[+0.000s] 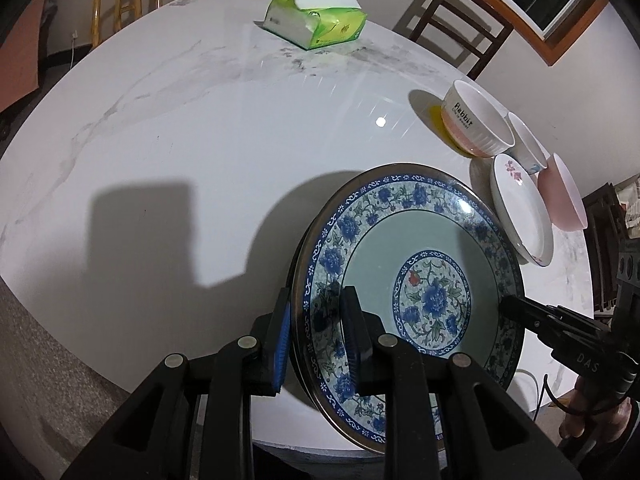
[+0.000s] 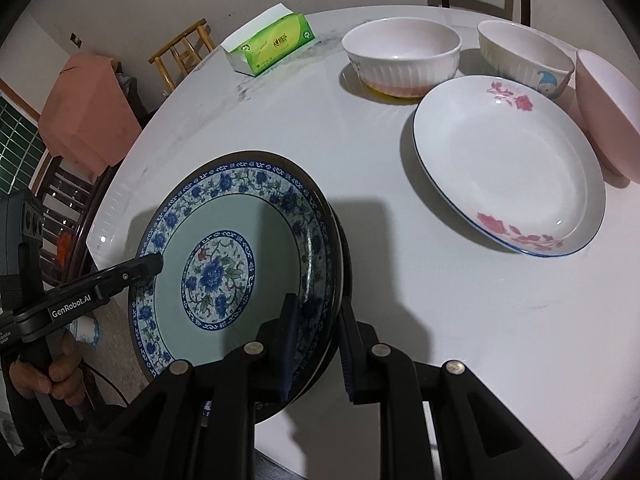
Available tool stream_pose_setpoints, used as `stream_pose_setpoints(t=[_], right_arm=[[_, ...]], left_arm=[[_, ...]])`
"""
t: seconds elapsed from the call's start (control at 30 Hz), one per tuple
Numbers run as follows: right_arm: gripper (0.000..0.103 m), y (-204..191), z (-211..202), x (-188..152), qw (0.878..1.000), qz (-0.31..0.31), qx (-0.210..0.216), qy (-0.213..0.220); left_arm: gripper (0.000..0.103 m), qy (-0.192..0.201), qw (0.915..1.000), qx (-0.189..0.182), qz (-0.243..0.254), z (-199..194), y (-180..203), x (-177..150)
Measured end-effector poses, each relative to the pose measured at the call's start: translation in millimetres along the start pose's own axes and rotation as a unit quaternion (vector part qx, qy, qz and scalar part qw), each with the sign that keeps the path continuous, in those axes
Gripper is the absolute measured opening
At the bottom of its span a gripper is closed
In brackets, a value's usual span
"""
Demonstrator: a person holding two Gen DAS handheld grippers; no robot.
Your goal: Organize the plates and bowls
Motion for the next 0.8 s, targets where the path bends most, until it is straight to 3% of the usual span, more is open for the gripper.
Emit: stream_pose_setpoints(t=[0.43,0.8], right_arm=[[0.021,-0.8,3.9,1.1,1.0,-0.001,-0.002,-0.005],[0.022,-8.5,6.3,1.4,0.999,-0.028,-0.031,-0.004]], left_arm=[[0.024,-0.007,0.9997,0.025,0.006,5.4,-1.5,-0.4],[0.024,0.0,0.9983,0.054,0.022,11.5,0.0,-1.4]])
Point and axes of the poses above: each gripper's, at about its wrist camera, not at the fingertips, and z roughly the way its jaws point, y to its right, x to its top, the point moved 8 cm from there along z, roughly the way its jaws point, and after that the axes turned 1 degree about -z, right-handed, at the moved point
